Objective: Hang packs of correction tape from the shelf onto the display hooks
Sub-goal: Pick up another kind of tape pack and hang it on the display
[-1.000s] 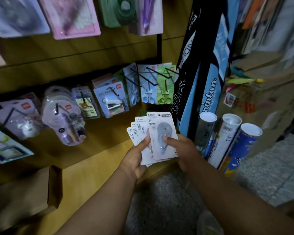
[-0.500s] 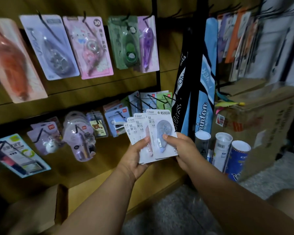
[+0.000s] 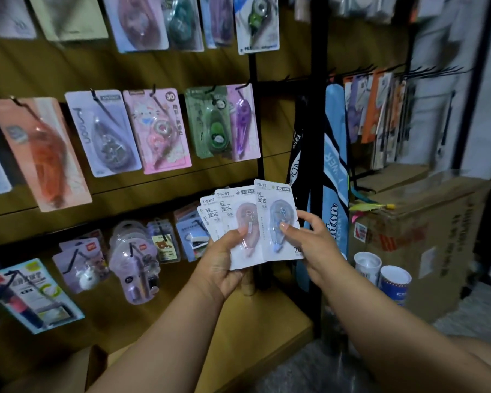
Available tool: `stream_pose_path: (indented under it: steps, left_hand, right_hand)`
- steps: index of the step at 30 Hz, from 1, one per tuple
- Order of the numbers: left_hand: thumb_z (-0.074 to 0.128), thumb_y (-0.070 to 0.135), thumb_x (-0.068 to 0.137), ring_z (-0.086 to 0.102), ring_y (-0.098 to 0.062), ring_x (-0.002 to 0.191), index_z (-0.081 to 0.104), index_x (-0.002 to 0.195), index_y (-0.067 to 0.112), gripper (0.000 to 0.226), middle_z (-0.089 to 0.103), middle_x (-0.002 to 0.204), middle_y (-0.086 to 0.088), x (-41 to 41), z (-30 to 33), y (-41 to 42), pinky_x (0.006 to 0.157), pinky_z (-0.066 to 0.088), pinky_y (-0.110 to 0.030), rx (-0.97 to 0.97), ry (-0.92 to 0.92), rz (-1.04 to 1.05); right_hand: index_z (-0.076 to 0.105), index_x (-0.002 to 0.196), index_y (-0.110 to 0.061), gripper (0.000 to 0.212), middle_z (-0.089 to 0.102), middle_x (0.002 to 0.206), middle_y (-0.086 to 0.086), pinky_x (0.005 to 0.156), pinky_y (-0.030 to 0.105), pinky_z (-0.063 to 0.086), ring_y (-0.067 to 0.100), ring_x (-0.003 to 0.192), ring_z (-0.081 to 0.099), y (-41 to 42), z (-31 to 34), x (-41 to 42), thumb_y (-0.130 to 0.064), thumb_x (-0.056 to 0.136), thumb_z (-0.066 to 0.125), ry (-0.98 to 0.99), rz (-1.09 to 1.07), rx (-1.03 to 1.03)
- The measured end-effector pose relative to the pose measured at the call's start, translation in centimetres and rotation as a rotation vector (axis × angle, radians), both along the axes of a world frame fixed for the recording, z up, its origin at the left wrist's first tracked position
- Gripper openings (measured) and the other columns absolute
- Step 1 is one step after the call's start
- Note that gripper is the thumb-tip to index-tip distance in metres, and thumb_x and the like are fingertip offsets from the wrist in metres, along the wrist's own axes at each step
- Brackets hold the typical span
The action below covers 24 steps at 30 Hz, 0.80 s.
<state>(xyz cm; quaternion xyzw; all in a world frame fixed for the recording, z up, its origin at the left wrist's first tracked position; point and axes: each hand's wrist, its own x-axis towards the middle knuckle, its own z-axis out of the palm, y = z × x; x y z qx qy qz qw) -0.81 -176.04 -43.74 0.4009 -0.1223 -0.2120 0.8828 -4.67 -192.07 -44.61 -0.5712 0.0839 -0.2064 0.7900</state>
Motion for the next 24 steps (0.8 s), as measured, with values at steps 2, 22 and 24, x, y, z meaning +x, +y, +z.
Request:
stream_pose_path:
  steps: [2,22,24]
  left_hand:
    - [0.056,-0.001,0.087,0.074,-0.030,0.080,0.066,0.108,0.007,0.024,0.074,0.099,-0.016,0.0,1.4,-0.5,0.060,0.060,-0.046,-0.034,0.008,0.011]
    - [0.068,0.002,0.070,0.070,-0.031,0.096,0.059,0.126,0.010,0.058,0.069,0.119,-0.016,4.7,8.8,-4.8,0.067,0.060,-0.048,-0.112,-0.085,0.015]
    - [0.068,0.001,0.071,0.069,-0.033,0.099,0.059,0.127,0.010,0.057,0.069,0.119,-0.016,5.1,8.7,-4.8,0.070,0.060,-0.051,-0.120,-0.068,0.011]
  right_hand:
    - [0.053,0.119,-0.019,0.047,0.072,0.097,0.010,0.053,0.026,0.055,0.016,0.072,0.072,-0.8,1.4,0.3,-0.007,0.079,0.074,-0.040,-0.016,0.004]
    - [0.059,0.105,-0.031,0.041,0.065,0.118,0.004,0.087,0.045,0.057,0.024,0.097,0.068,-8.7,18.5,12.1,-0.028,0.069,0.080,-0.238,-0.308,-0.274]
    - [0.057,0.110,-0.028,0.042,0.065,0.117,0.004,0.084,0.043,0.058,0.023,0.094,0.069,-9.0,18.6,12.9,-0.024,0.074,0.079,-0.223,-0.315,-0.272]
